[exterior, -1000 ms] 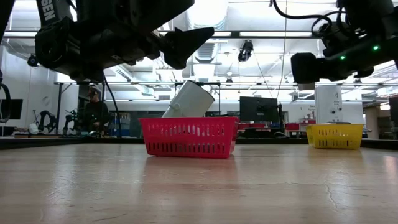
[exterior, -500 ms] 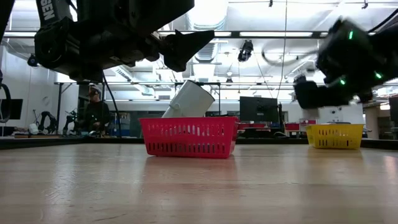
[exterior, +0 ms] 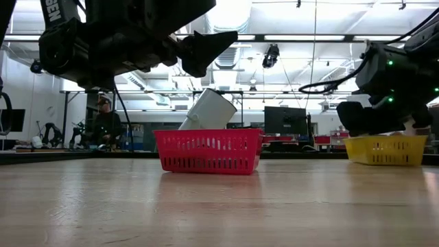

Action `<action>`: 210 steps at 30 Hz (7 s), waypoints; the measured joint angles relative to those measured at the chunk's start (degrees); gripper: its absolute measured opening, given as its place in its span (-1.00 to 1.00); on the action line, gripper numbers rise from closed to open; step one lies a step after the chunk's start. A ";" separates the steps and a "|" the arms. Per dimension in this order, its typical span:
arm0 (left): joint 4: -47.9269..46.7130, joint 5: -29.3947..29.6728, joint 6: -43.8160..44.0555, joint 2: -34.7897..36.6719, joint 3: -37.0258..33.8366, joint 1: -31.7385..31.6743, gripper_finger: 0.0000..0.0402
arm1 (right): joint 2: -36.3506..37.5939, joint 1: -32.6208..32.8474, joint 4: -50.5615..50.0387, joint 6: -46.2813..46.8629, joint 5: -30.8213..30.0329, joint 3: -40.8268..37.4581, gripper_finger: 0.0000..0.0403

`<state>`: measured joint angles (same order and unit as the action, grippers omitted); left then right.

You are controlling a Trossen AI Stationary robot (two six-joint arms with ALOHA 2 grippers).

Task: Pick & Place Office items
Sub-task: Put the bottom white charger adapter into the yellow basket, then put the pink charger adapter into the yellow basket

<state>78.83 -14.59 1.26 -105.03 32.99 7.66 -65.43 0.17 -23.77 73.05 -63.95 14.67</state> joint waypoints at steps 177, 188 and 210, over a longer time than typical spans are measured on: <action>-24.07 5.44 -8.56 0.20 7.19 2.75 0.96 | -20.11 40.85 -32.57 -43.48 58.18 33.45 0.21; -24.06 5.44 -8.59 0.20 7.19 2.75 0.96 | -22.82 40.82 -31.11 -44.97 57.95 33.34 0.21; -24.06 5.44 -8.61 0.20 7.19 2.75 0.96 | -26.47 40.85 -31.13 -48.01 59.24 33.54 -0.42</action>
<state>54.77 -9.15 -7.35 -104.84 40.18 10.41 -91.90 41.01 -54.89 25.04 -4.71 48.21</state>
